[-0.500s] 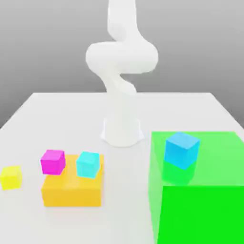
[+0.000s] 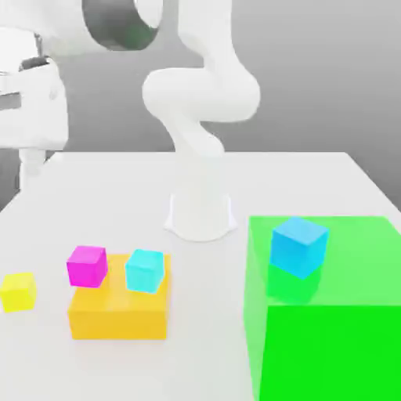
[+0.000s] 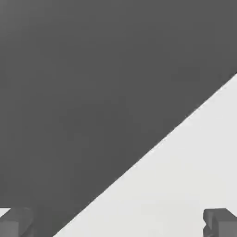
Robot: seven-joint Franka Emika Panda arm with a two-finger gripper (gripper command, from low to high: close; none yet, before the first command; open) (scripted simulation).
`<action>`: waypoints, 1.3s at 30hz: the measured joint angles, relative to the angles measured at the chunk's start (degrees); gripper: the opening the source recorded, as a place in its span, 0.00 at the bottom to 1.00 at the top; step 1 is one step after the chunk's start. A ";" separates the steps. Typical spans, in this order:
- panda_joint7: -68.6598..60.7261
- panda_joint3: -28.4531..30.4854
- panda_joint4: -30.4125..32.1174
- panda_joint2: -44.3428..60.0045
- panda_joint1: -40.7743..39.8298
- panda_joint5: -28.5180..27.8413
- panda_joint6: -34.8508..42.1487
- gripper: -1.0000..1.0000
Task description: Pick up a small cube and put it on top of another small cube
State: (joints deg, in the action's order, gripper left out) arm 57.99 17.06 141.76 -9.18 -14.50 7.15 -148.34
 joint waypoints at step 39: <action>35.32 -0.85 14.81 -2.66 -9.56 -5.12 3.52 0.00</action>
State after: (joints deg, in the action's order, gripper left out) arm 93.31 16.21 156.57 -11.84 -24.06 2.03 -144.82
